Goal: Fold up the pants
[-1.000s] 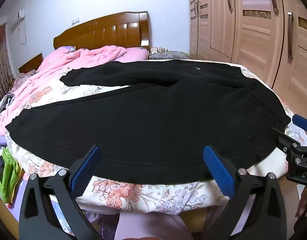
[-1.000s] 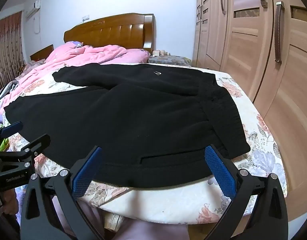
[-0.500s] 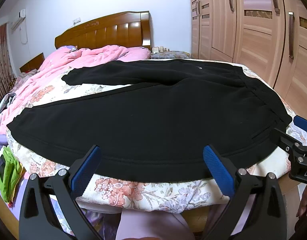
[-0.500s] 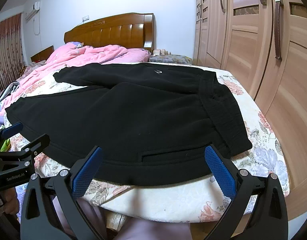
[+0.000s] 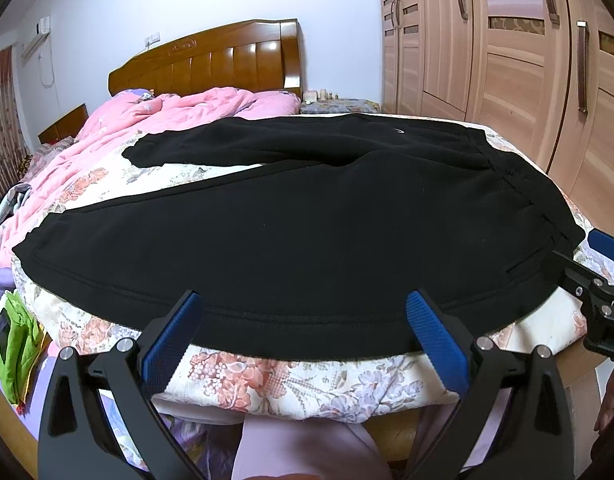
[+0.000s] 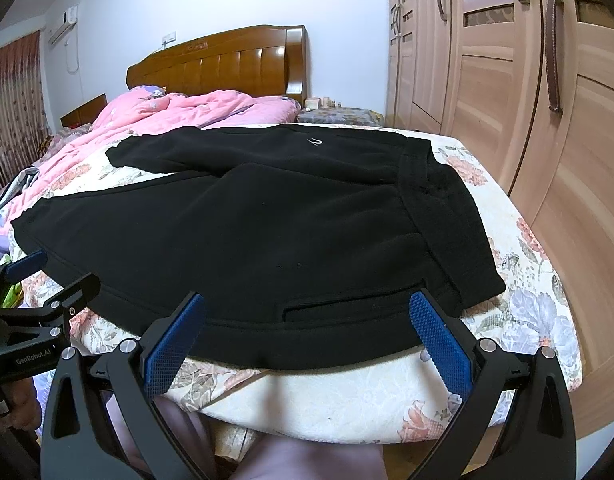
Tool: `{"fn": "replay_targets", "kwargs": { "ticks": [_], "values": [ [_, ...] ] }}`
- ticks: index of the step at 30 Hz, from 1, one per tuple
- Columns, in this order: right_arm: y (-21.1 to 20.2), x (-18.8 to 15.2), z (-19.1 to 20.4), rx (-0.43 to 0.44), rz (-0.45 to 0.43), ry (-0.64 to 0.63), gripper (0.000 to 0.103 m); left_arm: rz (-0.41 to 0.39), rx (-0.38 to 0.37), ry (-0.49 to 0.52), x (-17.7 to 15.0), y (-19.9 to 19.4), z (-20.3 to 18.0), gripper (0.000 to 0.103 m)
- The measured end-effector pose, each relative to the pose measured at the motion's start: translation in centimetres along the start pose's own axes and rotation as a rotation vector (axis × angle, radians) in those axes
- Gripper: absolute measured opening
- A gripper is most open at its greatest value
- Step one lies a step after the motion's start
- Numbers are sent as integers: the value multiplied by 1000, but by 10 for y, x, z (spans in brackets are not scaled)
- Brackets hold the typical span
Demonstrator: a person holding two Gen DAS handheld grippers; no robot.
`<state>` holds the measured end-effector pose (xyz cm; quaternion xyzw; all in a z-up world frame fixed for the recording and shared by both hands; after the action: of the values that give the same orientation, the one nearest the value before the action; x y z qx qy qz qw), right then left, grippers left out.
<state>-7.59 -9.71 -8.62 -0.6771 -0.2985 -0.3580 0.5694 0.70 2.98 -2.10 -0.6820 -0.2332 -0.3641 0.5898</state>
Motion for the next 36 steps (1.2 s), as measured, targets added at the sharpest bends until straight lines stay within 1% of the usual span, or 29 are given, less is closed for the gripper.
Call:
{"fn": "replay_targets", "kwargs": {
  "ticks": [16,36],
  "values": [
    [1,-3,-2,6,12,11,99,15,-16,-6,-3,4,2,102],
    [4,-2,-6,15,30,24,99,27,-14,7,-5,6,0,102]
  ]
}}
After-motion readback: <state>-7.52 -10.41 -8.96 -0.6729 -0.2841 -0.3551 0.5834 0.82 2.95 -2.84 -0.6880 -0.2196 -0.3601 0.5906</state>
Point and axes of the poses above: each gripper's, at about its wrist camera, not at the fingertips, and y roughly the way its jaws point, z to its left, x to its top, the point moved 1 cm from there along y, roughly the way its jaws point, and after that the axes turned 9 degrees about -x, right-handed, at the moved point
